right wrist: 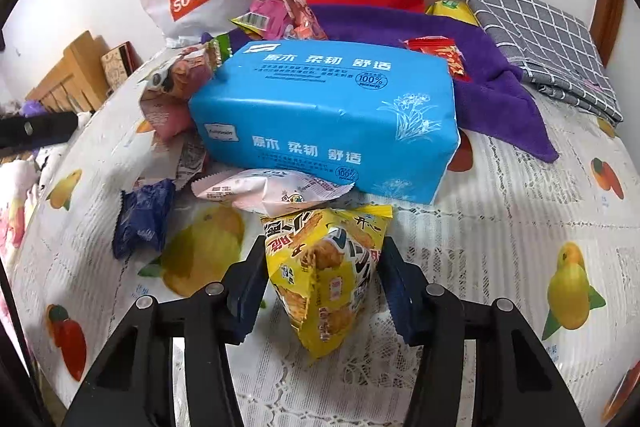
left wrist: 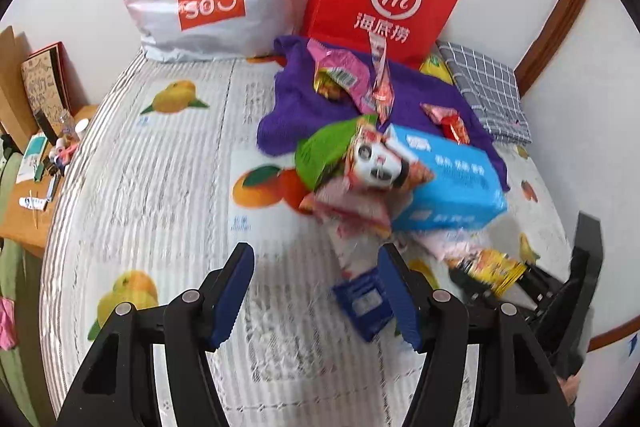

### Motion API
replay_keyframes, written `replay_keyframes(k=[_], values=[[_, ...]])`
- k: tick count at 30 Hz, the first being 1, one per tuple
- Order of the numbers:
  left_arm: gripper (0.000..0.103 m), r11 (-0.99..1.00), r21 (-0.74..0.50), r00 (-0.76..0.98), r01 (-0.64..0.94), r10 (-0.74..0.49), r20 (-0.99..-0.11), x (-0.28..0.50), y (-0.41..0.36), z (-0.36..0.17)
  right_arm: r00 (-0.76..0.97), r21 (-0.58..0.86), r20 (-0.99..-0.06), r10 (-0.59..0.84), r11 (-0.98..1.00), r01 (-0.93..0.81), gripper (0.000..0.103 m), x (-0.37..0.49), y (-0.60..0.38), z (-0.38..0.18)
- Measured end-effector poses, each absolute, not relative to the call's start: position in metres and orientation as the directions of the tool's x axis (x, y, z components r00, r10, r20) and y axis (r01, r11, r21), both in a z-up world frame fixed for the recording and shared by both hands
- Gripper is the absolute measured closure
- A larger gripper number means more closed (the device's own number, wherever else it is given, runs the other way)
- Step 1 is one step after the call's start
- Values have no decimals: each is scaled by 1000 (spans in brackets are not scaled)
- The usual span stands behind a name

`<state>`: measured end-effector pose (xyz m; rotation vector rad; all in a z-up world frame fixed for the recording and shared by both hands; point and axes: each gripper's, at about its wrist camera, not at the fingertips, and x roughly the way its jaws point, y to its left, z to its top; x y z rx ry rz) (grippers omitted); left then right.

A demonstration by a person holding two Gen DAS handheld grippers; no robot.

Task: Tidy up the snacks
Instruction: 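Grasp the yellow chip bag with the right gripper while the left grasps the blue snack pack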

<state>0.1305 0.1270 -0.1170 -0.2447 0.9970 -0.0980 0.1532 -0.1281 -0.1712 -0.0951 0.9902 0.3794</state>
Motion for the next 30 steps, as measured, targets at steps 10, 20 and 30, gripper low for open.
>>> replay_keyframes(k=[10, 20, 30], values=[[41, 942, -335, 479, 3, -296, -826, 122, 101, -156, 560, 100, -781, 275, 941, -323, 51, 121, -165, -150], [40, 933, -361, 460, 8, -324, -827, 127, 66, -173, 614, 99, -749, 249, 958, -268, 51, 110, -211, -151], [33, 988, -154, 486, -10, -130, -864, 145, 33, -174, 607, 163, -741, 286, 954, -251, 51, 114, -224, -164]])
